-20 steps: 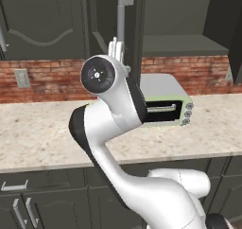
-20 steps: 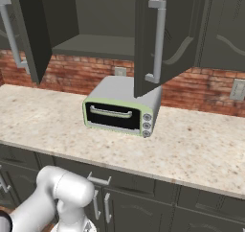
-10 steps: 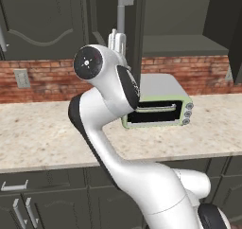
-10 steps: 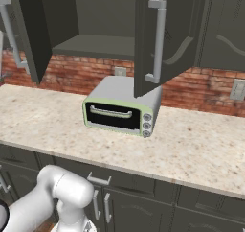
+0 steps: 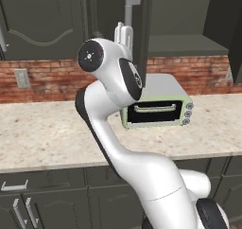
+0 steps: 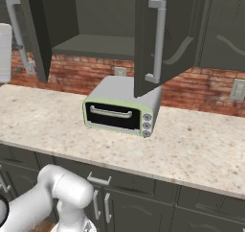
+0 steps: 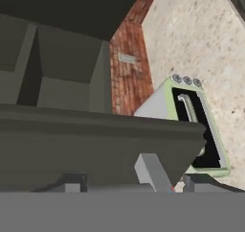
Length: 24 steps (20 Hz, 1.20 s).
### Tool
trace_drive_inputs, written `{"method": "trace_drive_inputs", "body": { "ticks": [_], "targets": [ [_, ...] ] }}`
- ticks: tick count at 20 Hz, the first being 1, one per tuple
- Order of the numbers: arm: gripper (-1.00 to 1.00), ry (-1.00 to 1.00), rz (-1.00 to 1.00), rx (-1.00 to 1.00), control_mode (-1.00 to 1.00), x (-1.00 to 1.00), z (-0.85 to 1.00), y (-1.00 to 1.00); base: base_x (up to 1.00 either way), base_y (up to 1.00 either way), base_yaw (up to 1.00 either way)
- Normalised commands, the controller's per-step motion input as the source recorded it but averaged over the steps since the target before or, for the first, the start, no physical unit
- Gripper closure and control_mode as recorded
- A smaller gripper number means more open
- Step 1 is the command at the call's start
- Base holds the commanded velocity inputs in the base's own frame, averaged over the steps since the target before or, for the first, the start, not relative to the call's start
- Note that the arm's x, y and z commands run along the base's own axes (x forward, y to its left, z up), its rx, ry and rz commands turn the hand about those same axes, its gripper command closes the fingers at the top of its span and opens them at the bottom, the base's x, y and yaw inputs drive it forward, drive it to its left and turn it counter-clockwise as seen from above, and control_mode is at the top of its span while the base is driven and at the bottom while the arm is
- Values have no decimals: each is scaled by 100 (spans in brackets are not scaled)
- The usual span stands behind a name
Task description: Close all open cabinet doors.
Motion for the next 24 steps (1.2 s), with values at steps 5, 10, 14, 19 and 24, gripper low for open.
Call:
{"method": "trace_drive_inputs", "body": {
  "ticks": [5, 10, 14, 19, 24],
  "targets": [
    [-100, 0, -18, 1, -100, 56, 0, -22, 0, 0, 0],
    [-100, 0, -20, 0, -100, 61, -3, -28, 0, 0, 0],
    [-100, 0, -18, 0, -100, 63, -8, -30, 0, 0, 0],
    [-100, 0, -15, 0, -100, 66, -16, -31, 0, 0, 0],
    [-100, 0, -13, 1, -100, 71, -18, -27, 0, 0, 0]
  ]
}}
